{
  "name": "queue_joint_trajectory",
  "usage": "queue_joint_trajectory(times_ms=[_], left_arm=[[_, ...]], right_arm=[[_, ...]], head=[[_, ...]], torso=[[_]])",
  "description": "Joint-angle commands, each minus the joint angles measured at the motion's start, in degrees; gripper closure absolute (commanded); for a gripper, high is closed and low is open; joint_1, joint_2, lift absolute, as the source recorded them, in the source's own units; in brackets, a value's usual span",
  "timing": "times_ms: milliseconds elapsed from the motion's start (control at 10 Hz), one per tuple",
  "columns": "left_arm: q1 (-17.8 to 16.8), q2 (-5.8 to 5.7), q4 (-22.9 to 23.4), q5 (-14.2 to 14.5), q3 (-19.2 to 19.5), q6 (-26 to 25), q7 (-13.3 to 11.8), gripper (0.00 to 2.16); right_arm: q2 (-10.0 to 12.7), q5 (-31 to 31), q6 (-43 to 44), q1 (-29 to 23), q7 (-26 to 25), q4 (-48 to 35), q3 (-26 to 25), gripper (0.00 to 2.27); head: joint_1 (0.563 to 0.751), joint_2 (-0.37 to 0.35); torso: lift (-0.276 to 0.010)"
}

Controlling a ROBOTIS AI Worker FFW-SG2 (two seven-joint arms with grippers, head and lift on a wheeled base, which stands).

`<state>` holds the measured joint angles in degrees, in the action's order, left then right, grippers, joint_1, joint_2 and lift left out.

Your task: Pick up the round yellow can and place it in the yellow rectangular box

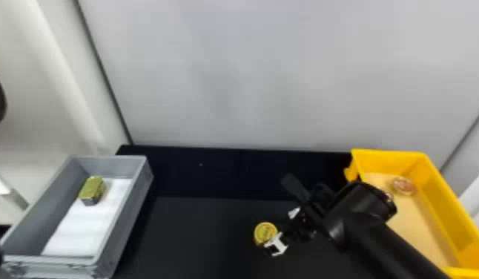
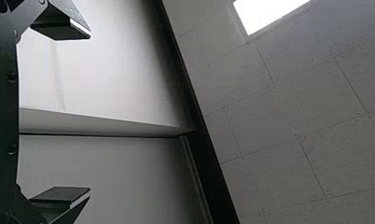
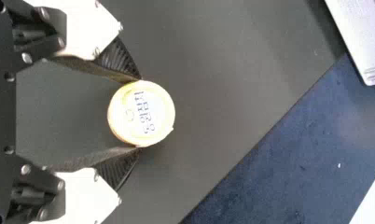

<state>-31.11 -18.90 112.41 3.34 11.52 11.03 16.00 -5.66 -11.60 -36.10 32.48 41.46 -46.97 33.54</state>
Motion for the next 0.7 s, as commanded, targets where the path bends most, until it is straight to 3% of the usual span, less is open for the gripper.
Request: queue_joint_trajectory(times_ms=[0,600], left_arm=[[0.17,-0.09,0.00,0.00,0.17,0.04,0.00,0.10],[0.43,-0.44,0.00,0.00,0.26,-0.22,0.00,0.10]], right_arm=[[-0.14,0.00,0.31,-0.48,0.14,-1.11,-0.66,0.64],[-1.19,-2.11,-2.86,-1.63,1.72,-5.94,-2.42,0.64]], head=[[0.663,0.054],[0.663,0.054]], torso=[[-0.010],[-0.010]])
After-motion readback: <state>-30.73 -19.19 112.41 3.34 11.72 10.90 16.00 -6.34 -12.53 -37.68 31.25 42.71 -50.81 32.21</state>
